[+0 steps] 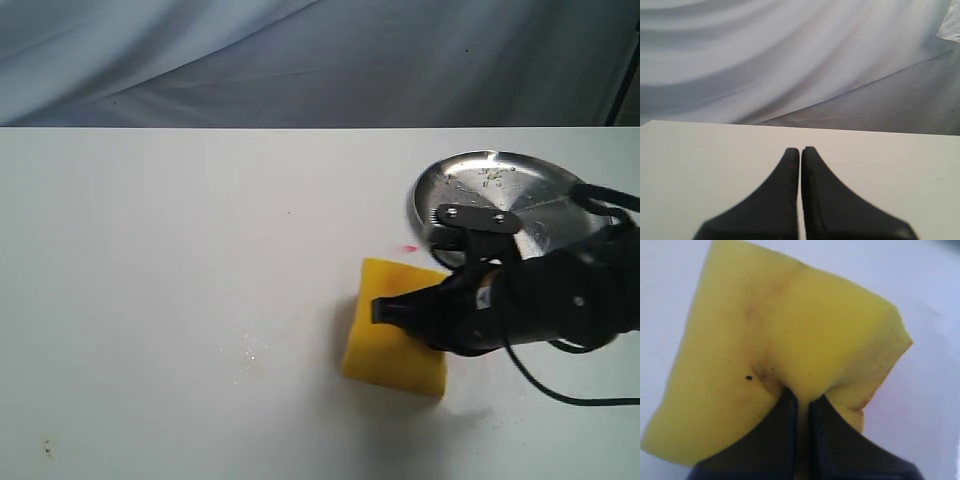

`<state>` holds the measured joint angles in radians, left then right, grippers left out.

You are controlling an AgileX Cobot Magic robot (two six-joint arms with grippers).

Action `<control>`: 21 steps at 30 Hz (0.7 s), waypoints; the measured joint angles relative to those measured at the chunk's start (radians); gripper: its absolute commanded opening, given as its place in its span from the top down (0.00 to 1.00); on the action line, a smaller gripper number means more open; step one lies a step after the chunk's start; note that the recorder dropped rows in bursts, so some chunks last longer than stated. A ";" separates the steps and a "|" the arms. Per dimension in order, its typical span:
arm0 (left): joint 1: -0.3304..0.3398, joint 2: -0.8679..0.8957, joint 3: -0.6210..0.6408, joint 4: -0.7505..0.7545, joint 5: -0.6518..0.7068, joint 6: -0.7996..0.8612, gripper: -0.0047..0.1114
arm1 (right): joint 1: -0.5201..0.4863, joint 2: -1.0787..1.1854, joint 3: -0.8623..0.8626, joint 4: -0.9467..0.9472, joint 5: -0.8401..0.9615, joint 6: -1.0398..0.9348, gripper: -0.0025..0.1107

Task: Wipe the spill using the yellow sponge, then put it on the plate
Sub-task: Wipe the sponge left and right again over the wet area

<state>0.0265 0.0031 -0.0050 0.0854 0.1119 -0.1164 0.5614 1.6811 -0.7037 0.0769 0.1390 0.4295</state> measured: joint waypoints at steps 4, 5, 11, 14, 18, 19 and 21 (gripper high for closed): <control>0.000 0.000 0.000 0.000 0.000 0.000 0.93 | 0.105 0.039 -0.054 0.004 0.002 -0.002 0.98; 0.000 0.000 0.000 0.000 0.000 0.000 0.93 | 0.125 0.041 -0.058 0.004 0.002 -0.002 0.98; 0.000 0.000 0.000 0.000 0.000 0.000 0.93 | 0.165 0.033 -0.045 0.008 0.030 -0.004 0.98; 0.000 0.000 0.000 0.000 0.000 0.000 0.93 | 0.152 -0.002 0.017 0.015 0.003 -0.004 0.98; 0.000 0.000 0.000 0.000 0.000 0.000 0.93 | 0.093 -0.072 0.108 0.019 -0.007 -0.004 0.98; 0.000 0.000 0.000 0.000 0.000 0.000 0.93 | 0.072 -0.092 0.128 0.019 -0.007 -0.006 0.98; 0.000 0.000 0.000 0.000 0.000 0.000 0.93 | 0.034 -0.129 0.159 0.015 0.008 -0.008 0.98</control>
<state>0.0265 0.0031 -0.0050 0.0854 0.1119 -0.1164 0.5956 1.5523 -0.5444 0.0923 0.1470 0.4219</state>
